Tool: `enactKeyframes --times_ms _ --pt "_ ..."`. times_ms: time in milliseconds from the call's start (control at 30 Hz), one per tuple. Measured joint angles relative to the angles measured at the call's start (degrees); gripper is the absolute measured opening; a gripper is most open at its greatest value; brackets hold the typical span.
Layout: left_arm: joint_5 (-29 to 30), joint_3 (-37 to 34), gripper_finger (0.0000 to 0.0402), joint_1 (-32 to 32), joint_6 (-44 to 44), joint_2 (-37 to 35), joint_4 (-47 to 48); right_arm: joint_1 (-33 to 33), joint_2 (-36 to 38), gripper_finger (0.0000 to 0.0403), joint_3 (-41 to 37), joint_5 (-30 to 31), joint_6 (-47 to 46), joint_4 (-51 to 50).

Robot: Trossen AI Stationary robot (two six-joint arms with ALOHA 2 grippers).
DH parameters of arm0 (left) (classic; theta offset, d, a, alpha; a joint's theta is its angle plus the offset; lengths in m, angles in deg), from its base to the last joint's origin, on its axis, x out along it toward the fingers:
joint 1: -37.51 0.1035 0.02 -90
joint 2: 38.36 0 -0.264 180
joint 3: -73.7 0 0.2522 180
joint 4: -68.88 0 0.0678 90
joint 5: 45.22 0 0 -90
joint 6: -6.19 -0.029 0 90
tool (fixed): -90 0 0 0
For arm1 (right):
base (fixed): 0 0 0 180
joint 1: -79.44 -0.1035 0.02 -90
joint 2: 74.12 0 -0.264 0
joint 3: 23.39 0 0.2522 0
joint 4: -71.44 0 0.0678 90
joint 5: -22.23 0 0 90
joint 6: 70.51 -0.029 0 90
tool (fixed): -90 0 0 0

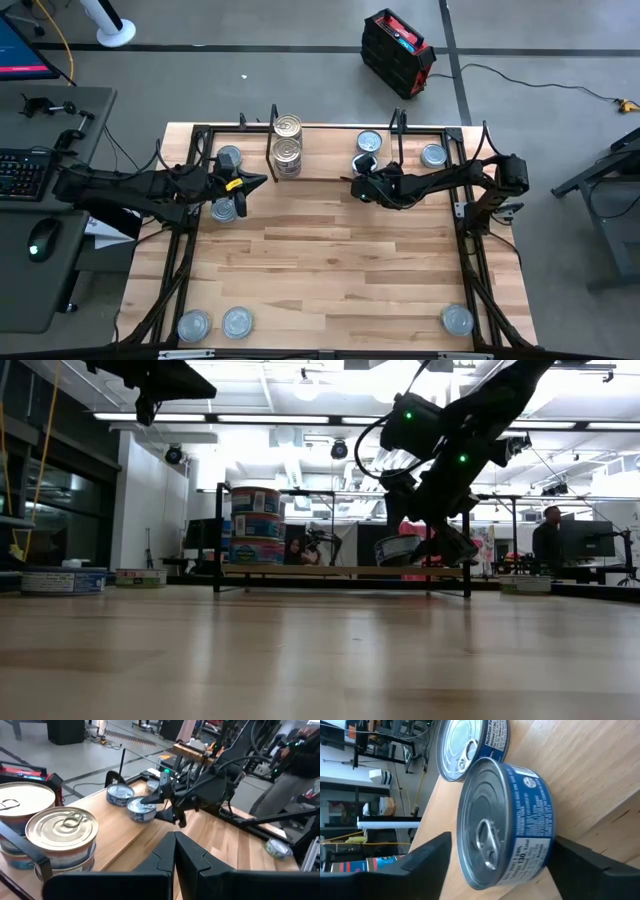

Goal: Stack canned seafood by type on shelf
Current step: Stack the blue tuna can on top of the other blue tuna can on the shelf

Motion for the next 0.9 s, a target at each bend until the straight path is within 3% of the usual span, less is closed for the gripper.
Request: enactKeyframes --times_ms 100,267,533,767,900 --pt "0.0 0.0 0.0001 0.0 0.4 0.0 0.5 0.0 0.0 0.0241 0.0 -0.2 0.0 0.0" --pt "0.0 0.0 0.0001 0.0 0.4 0.0 0.4 -0.9 0.0 0.0107 0.1 0.5 0.0 0.6" --pt "0.0 0.0 0.0001 0.0 0.2 0.0 0.4 -2.4 -0.1 0.0106 0.7 8.0 1.2 9.3" --pt "0.0 0.0 0.0001 0.0 0.2 0.0 0.8 1.6 -0.1 0.0106 5.3 13.3 -0.3 0.1" --pt "0.0 0.0 0.0001 0.0 0.8 0.0 1.8 4.7 -0.1 0.0106 7.2 11.1 0.5 -3.6"
